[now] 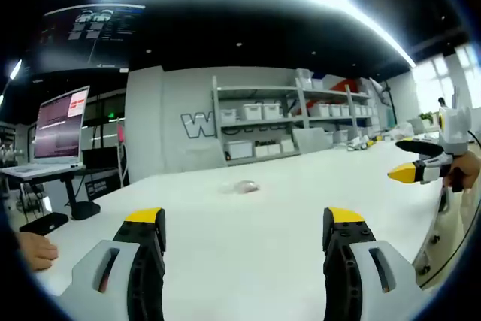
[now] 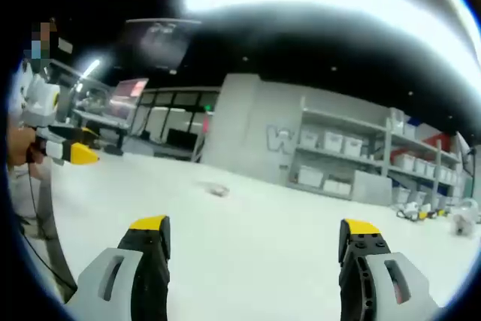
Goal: Open the resealable bag by pulling the two sides of the seal apart until the entire bag opening is separated and visibly accessible.
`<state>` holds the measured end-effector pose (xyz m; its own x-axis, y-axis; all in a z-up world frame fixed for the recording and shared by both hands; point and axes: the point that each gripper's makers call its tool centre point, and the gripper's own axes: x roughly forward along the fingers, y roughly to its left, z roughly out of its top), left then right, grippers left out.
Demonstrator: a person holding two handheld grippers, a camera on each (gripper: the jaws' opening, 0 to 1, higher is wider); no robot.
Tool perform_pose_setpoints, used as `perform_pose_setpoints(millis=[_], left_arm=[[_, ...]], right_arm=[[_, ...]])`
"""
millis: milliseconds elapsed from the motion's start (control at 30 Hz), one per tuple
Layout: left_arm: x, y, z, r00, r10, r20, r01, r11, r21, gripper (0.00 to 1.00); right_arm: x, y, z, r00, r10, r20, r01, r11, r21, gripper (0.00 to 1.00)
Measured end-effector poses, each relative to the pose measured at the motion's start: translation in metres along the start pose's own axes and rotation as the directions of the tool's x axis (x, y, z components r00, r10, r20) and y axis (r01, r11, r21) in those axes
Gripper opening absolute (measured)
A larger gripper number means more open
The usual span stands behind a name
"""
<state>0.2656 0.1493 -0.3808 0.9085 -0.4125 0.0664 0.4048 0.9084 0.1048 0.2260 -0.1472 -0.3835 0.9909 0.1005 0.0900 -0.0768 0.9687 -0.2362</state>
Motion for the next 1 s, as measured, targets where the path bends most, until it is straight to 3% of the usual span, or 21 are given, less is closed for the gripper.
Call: perform_pose_setpoints(millis=[1000], left_arm=[[-0.0040, 0.0037, -0.0004, 1.000, 0.010, 0.004, -0.010, 1.000, 0.000, 0.85]], right_arm=[[0.0002, 0.0026, -0.0010, 1.000, 0.001, -0.008, -0.001, 1.000, -0.009, 0.94]])
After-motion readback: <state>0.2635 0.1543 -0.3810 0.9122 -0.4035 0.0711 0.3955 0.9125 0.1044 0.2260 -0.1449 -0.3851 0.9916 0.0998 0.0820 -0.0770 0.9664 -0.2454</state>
